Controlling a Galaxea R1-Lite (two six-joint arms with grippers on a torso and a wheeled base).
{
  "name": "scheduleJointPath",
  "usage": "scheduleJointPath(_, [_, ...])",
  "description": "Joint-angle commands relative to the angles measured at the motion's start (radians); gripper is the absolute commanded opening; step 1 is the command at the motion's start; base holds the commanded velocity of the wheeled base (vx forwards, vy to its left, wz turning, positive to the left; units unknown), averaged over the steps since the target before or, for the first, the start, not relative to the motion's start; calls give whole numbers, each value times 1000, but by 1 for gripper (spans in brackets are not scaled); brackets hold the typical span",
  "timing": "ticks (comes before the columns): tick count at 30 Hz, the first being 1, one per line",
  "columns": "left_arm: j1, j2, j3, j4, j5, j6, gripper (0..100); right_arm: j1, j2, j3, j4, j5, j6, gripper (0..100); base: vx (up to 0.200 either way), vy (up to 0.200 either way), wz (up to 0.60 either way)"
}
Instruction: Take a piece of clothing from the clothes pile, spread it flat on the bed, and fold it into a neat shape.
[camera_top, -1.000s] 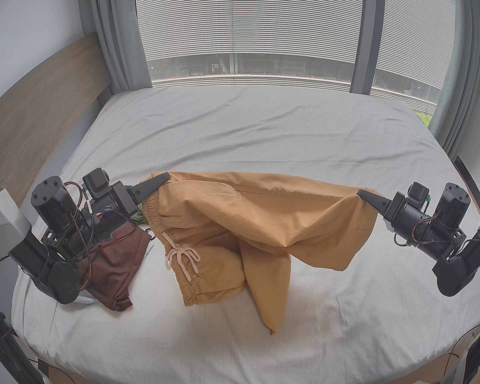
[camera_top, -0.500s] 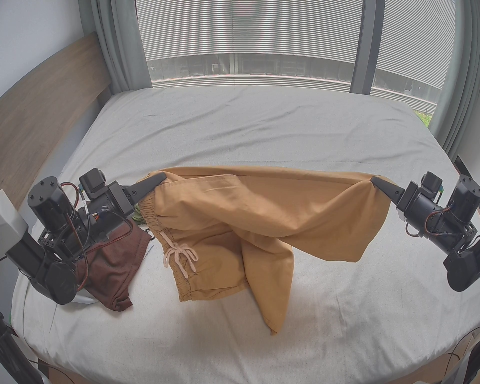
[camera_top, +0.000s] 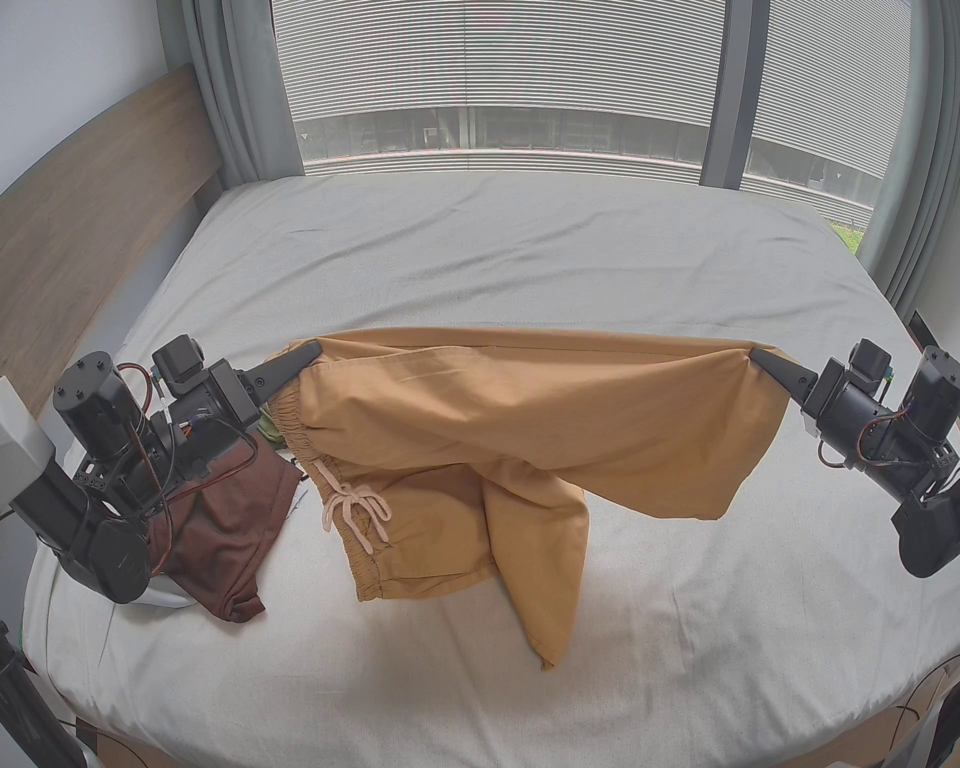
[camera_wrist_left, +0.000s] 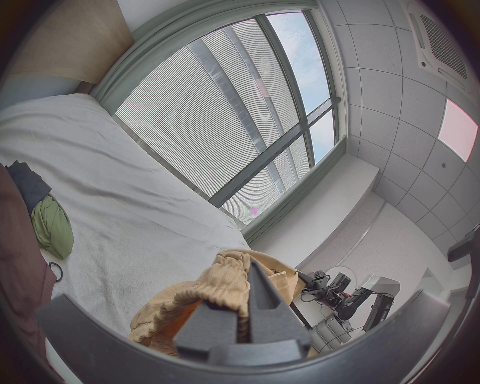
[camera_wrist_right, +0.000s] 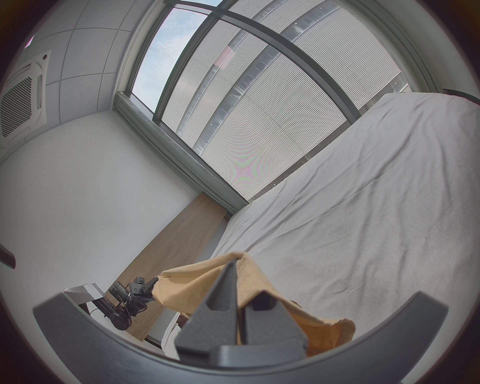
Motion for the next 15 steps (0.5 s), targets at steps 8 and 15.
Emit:
scheduleJointPath(8, [3,15,-13,0,6,-1,0,-16,0,-8,-1,1,0,0,0,0,0])
scheduleJointPath(15, [3,21,-16,0,9,-1,0,-16,0,-11,-1,1,0,0,0,0,0])
